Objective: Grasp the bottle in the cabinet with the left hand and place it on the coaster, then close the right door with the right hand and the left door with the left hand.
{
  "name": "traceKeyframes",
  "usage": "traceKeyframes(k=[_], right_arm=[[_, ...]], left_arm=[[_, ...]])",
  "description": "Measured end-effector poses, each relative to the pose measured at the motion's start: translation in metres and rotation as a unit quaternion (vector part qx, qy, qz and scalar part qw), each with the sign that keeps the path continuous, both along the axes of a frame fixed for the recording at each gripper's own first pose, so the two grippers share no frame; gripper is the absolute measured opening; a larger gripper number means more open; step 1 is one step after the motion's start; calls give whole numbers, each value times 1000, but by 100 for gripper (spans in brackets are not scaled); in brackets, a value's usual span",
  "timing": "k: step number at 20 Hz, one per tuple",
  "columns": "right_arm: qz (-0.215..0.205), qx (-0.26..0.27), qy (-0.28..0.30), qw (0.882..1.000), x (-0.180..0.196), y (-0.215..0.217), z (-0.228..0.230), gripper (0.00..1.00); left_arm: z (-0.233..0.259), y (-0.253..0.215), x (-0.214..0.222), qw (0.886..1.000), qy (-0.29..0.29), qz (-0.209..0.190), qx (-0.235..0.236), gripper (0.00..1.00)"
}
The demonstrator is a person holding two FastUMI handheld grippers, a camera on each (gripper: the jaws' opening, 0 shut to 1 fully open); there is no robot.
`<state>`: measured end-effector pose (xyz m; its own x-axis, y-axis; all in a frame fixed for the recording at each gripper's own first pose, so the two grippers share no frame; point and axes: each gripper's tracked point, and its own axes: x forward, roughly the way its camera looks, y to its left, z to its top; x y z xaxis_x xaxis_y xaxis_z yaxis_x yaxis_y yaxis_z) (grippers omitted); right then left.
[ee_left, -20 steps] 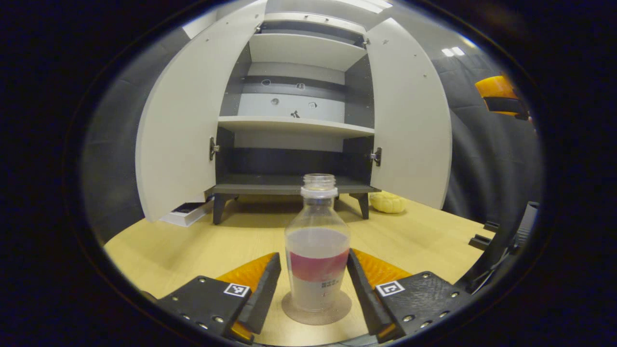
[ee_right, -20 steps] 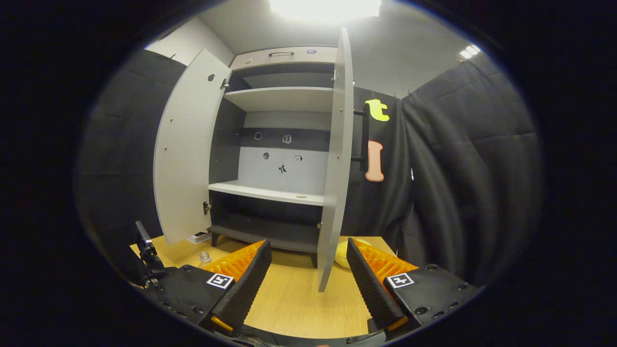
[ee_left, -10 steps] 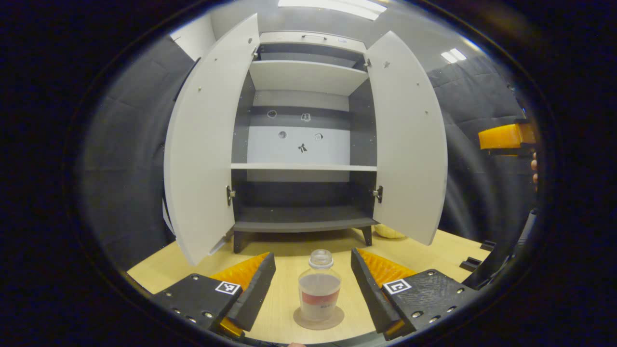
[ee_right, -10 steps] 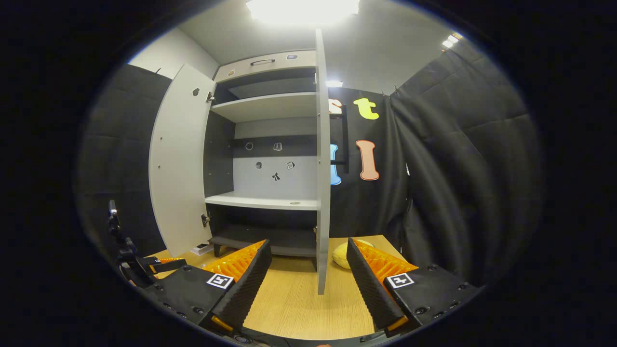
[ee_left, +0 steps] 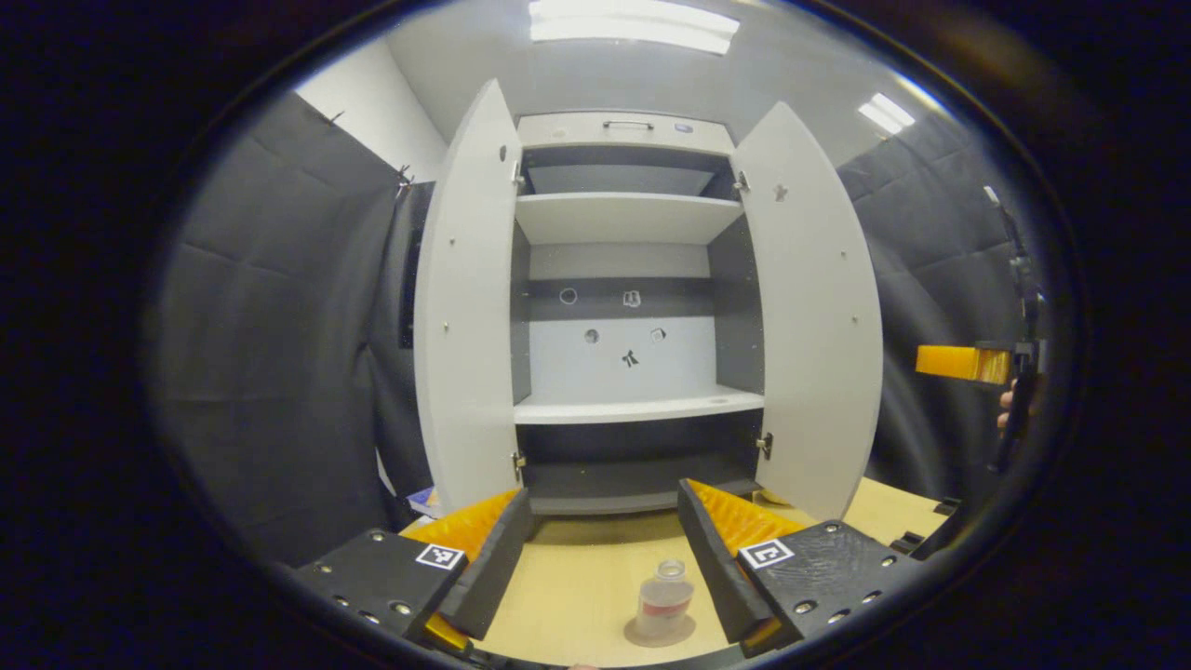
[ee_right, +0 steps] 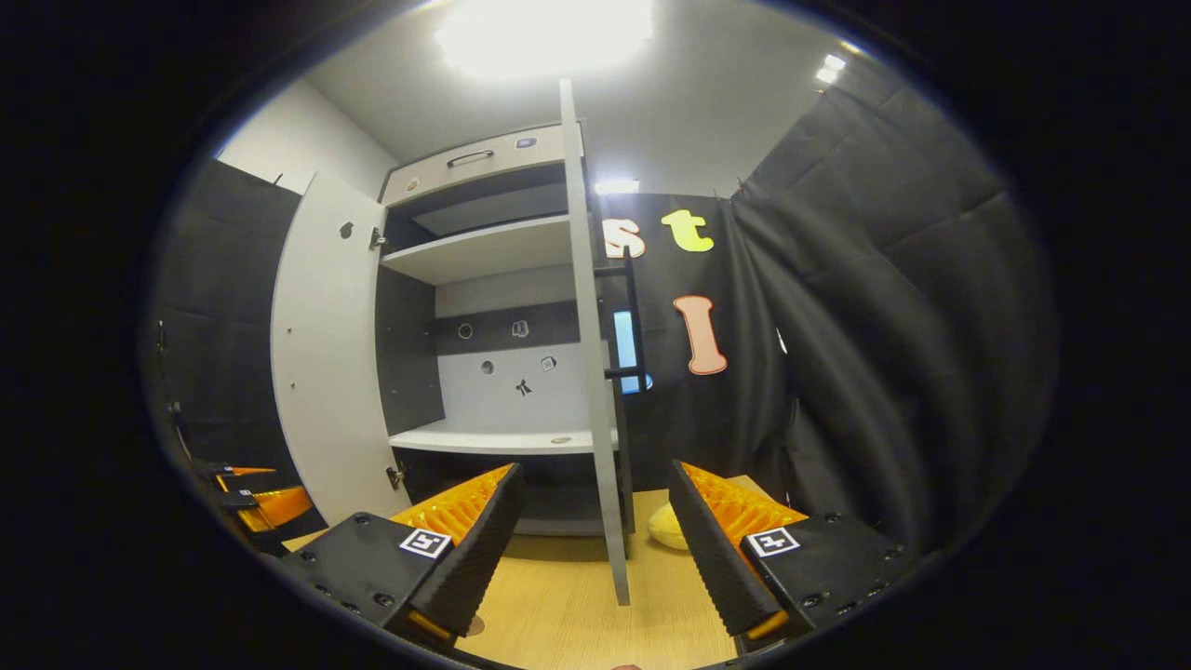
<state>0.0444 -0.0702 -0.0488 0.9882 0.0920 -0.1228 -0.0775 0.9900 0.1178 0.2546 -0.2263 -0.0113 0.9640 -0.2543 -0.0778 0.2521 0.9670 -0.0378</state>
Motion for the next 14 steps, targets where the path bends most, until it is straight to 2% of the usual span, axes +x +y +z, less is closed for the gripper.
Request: traceKeyframes(k=[4,5,6,7,10,14], right_arm=[[-67,16,14,998,19,-38,3,100],[-82,18,21,996,24,-47,4,96],[-98,17,24,995,29,-57,5,93],[-112,12,25,993,33,-66,10,98],[-158,-13,16,987,48,-93,26,98],[-190,-25,-1,982,72,-98,48,98]], left_arm=[[5,12,2,1000,3,10,-3,91],[5,14,1,1000,5,13,-5,89],[6,18,2,1000,6,19,-7,91],[7,21,4,1000,7,24,-9,91],[9,33,6,999,3,36,-9,91],[12,60,13,998,-5,61,2,91]])
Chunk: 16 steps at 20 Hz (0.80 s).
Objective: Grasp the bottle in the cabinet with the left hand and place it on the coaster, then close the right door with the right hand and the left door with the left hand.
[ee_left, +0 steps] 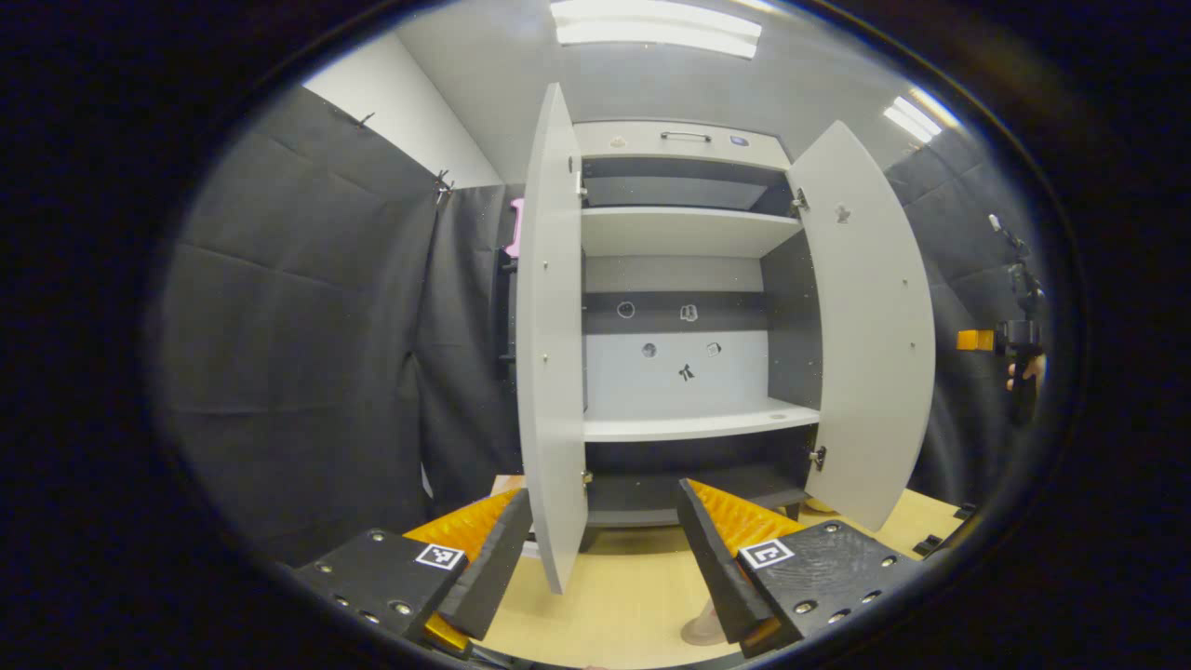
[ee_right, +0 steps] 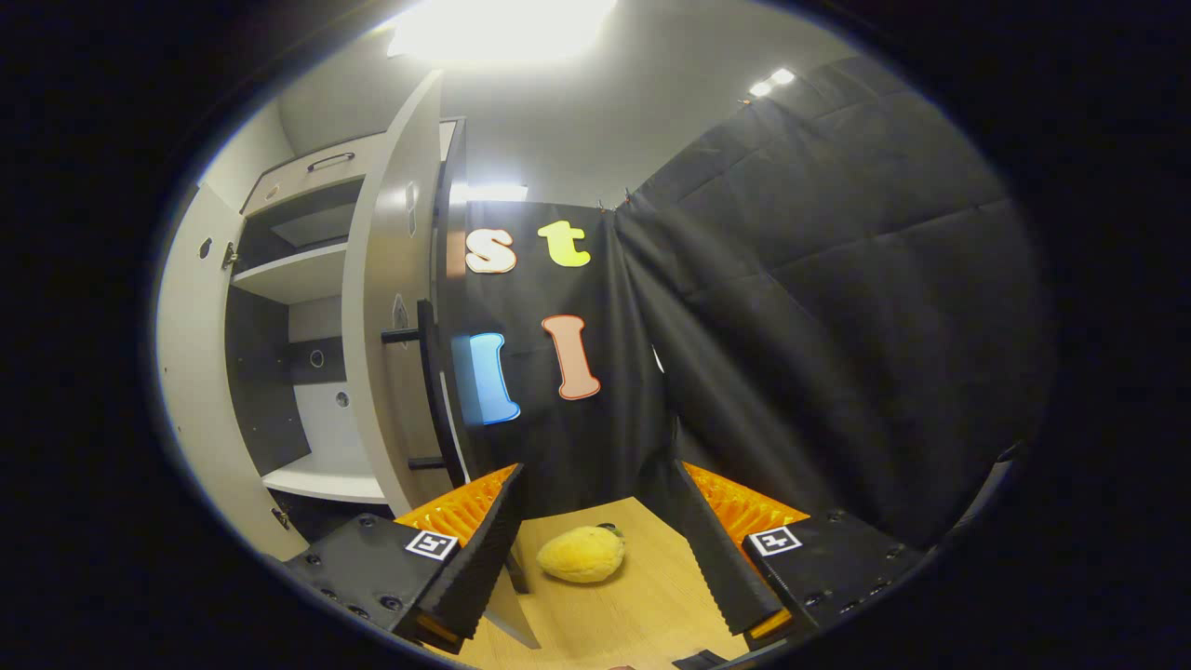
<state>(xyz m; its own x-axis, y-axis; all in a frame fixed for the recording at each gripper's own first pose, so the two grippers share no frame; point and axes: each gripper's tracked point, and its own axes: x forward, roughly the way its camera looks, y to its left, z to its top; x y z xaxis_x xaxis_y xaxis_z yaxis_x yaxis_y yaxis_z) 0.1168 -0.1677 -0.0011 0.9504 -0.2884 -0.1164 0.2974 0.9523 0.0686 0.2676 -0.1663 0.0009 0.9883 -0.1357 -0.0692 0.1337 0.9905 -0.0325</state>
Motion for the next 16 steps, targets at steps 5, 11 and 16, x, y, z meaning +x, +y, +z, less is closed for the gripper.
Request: traceKeyframes(k=[5,11,16], right_arm=[[-1,-31,-15,999,24,21,20,98],[-8,-92,-4,996,31,36,25,97],[-17,-92,-9,996,22,48,27,96]], left_arm=[[2,55,9,999,-8,36,7,91],[-2,108,27,998,-14,65,13,91],[-11,139,38,997,-11,76,8,91]])
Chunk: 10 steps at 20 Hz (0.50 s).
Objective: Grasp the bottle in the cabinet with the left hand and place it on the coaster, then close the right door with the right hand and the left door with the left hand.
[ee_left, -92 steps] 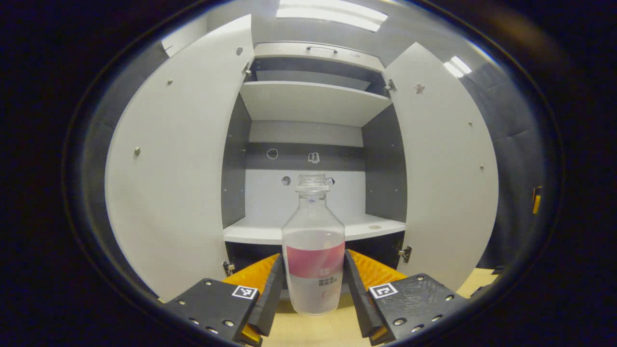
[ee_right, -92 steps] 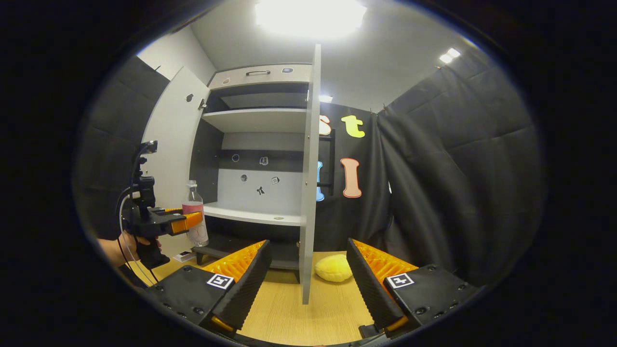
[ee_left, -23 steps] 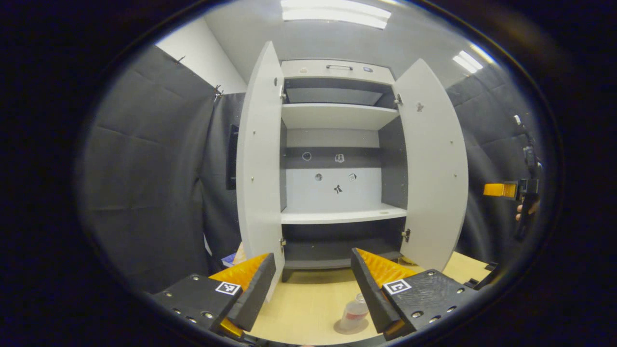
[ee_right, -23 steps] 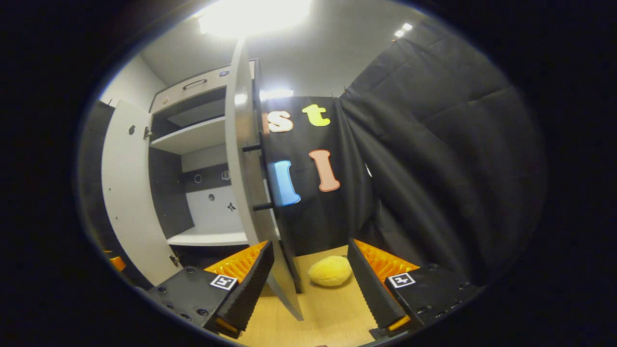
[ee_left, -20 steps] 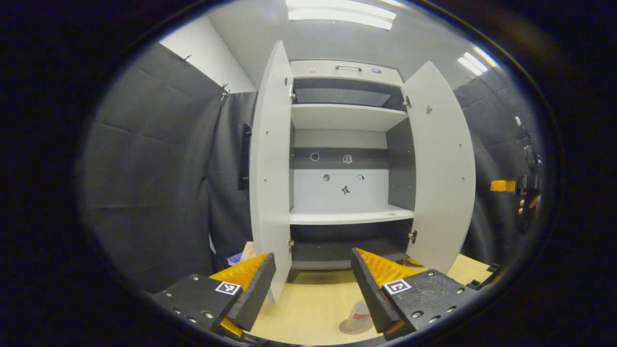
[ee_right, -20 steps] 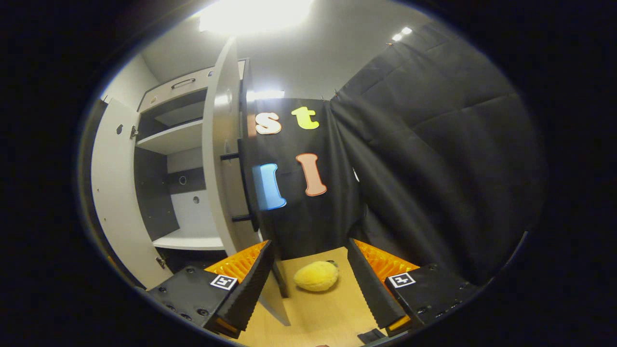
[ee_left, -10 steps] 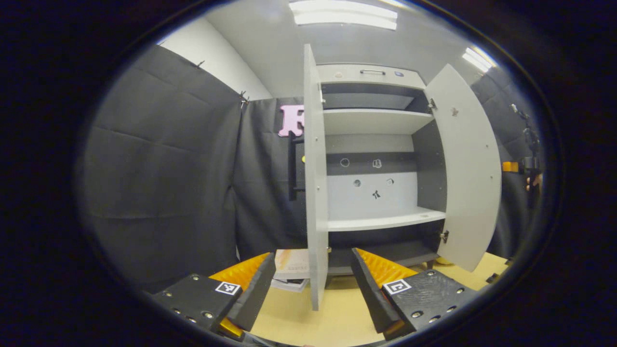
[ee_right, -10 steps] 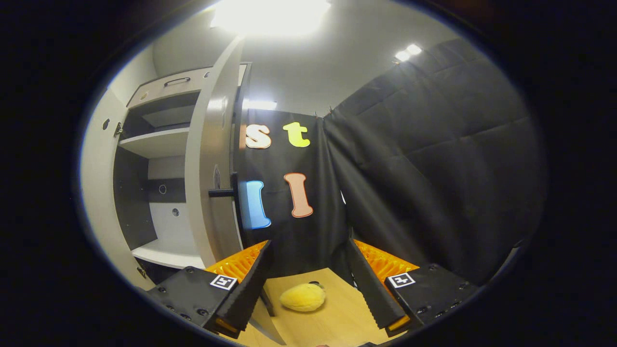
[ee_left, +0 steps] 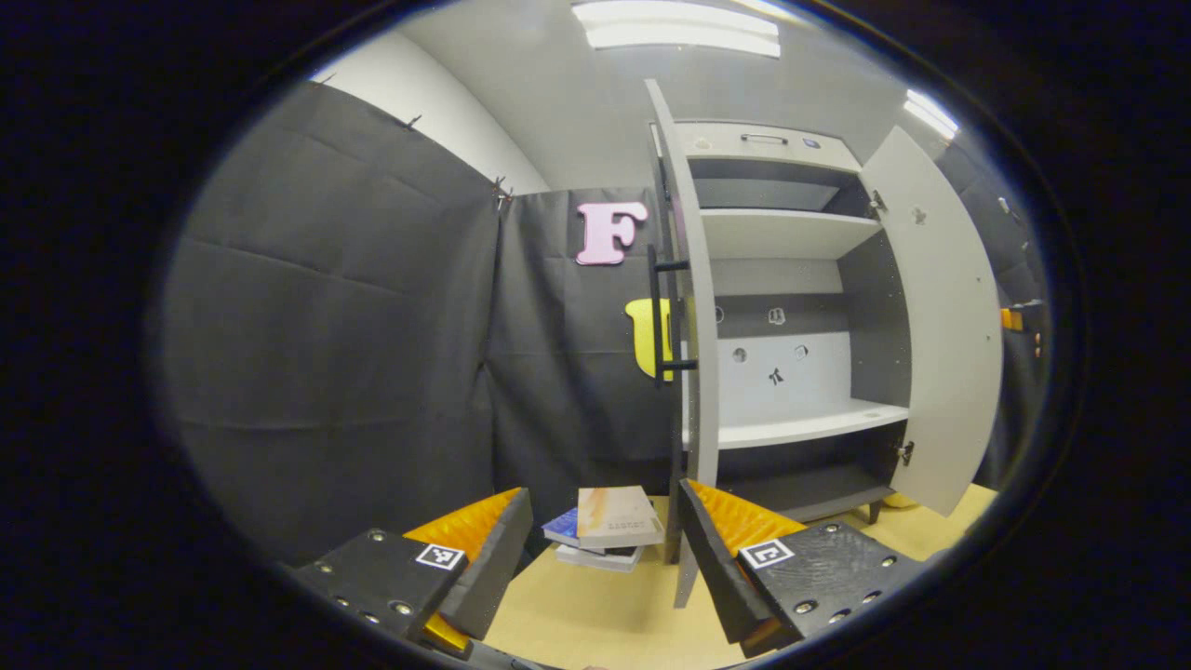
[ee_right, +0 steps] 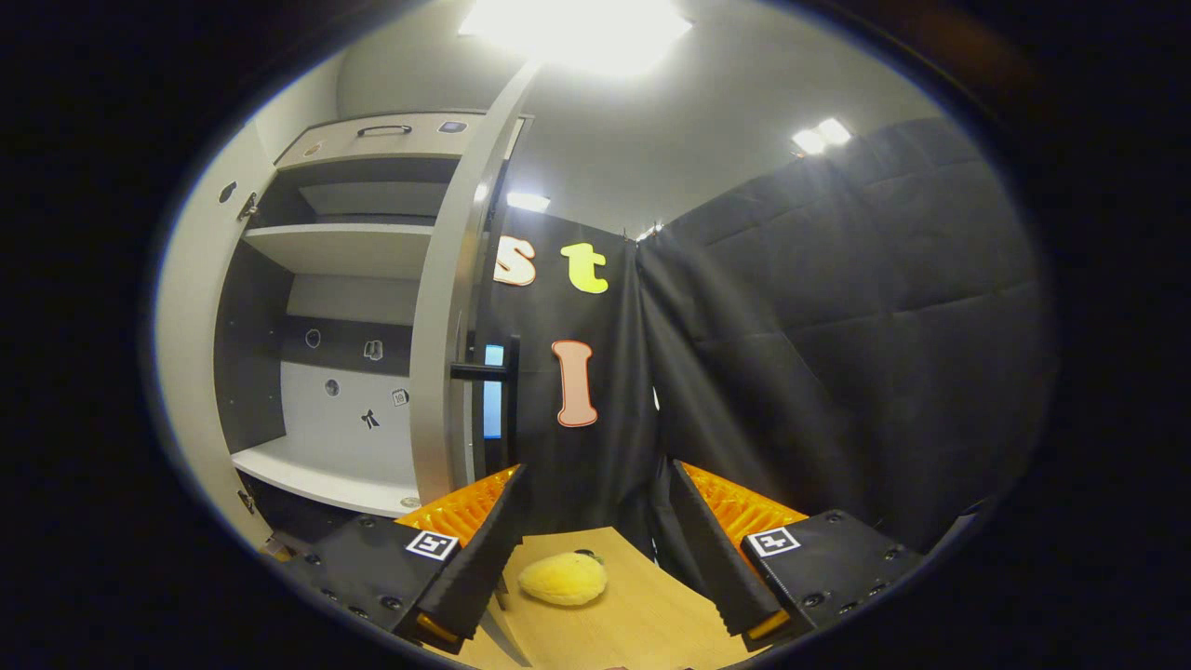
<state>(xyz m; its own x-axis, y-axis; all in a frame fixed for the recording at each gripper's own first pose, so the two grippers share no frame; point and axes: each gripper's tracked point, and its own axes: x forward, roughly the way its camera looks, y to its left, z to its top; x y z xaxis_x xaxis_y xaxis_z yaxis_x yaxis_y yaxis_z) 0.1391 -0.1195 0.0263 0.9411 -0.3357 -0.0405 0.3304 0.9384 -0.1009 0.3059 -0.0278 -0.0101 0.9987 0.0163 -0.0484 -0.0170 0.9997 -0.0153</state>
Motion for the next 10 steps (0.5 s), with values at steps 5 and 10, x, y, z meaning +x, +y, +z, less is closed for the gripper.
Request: traceKeyframes(k=[5,10], right_arm=[[45,-1,-17,999,0,41,5,83],[59,-11,-14,998,0,69,5,84]], left_arm=[[-6,14,16,1000,1,-2,-8,91],[-10,15,21,1000,-2,-9,-10,91]])
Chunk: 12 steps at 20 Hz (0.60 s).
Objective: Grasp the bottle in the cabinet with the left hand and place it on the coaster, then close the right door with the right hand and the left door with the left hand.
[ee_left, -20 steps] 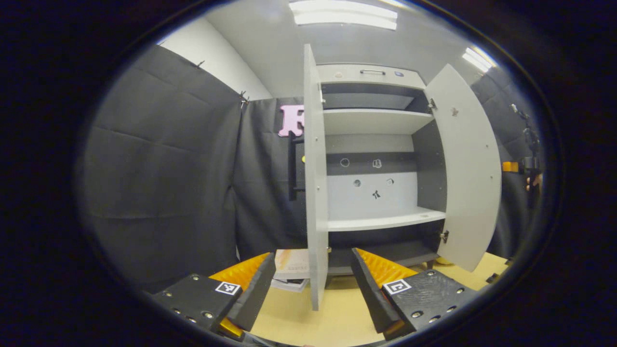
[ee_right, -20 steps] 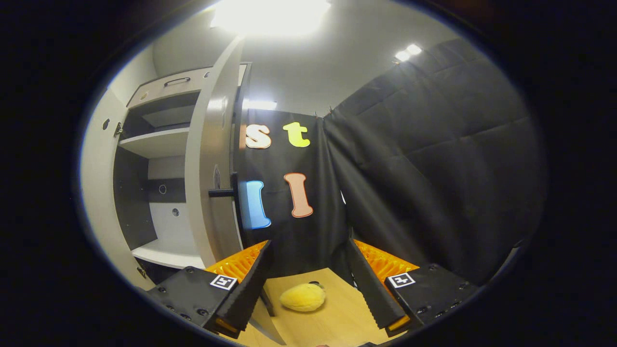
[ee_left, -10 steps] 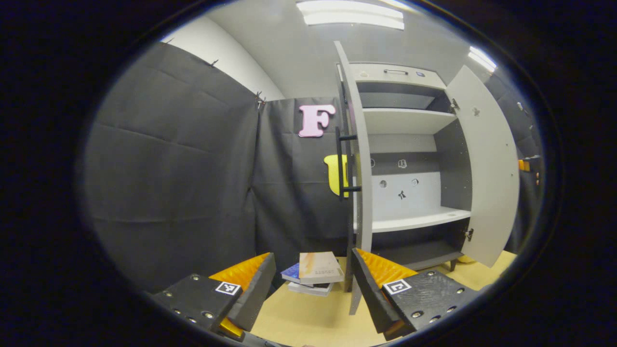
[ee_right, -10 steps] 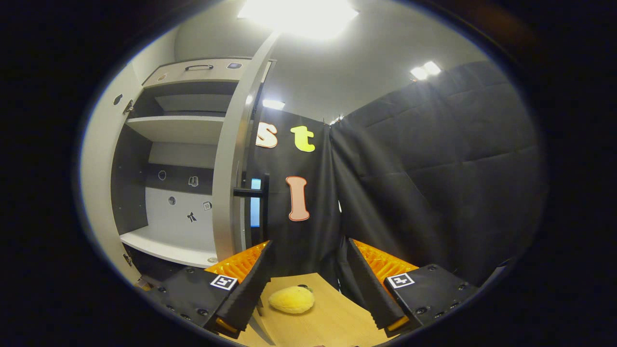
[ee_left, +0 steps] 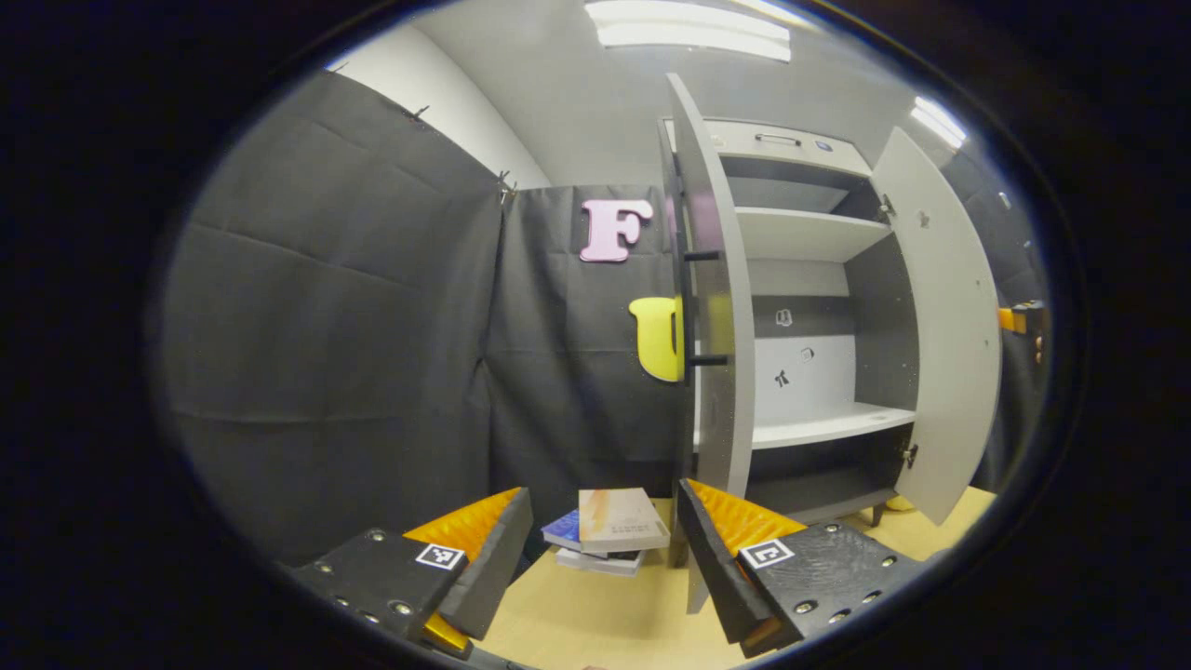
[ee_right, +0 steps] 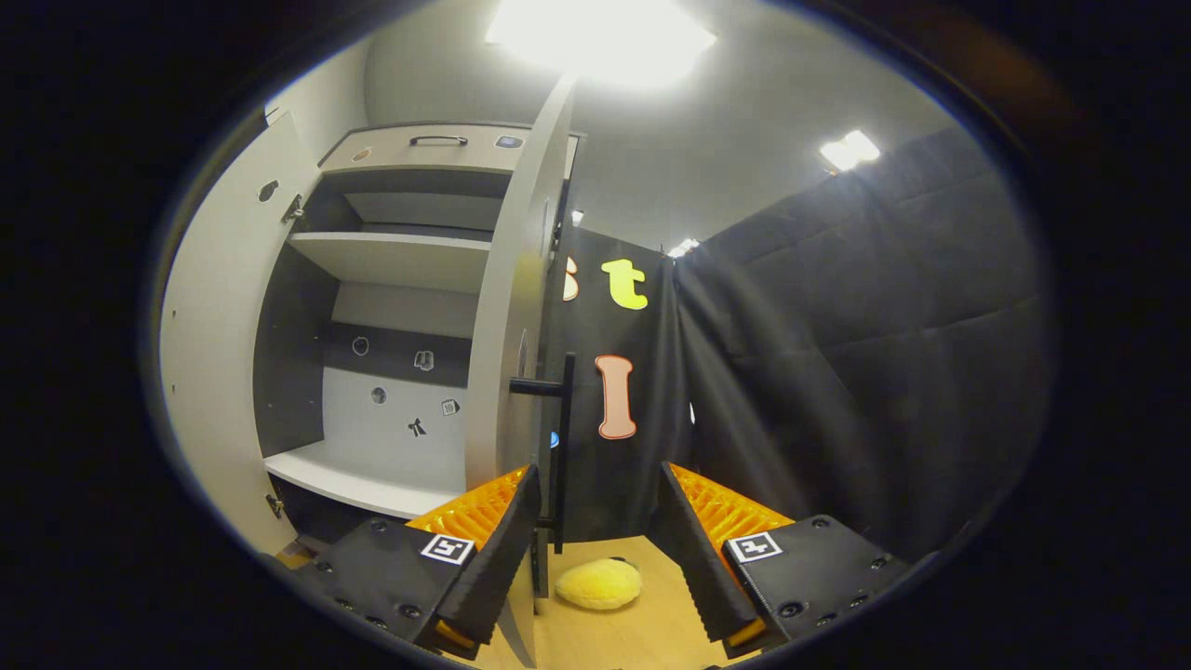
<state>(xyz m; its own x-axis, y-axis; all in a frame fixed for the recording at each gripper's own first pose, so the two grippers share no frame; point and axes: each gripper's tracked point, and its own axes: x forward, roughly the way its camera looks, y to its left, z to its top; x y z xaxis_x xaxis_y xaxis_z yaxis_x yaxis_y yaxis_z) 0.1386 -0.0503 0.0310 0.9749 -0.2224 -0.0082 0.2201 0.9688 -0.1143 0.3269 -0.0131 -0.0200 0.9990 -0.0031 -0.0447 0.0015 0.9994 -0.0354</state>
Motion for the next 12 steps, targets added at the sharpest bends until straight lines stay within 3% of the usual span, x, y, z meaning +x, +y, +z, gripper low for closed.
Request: traceKeyframes(k=[10,12], right_arm=[[50,19,6,999,15,56,-6,80],[63,27,7,998,21,69,-8,84]], left_arm=[[-11,27,-8,1000,10,19,-9,91],[-13,32,-10,1000,12,25,-7,96]])
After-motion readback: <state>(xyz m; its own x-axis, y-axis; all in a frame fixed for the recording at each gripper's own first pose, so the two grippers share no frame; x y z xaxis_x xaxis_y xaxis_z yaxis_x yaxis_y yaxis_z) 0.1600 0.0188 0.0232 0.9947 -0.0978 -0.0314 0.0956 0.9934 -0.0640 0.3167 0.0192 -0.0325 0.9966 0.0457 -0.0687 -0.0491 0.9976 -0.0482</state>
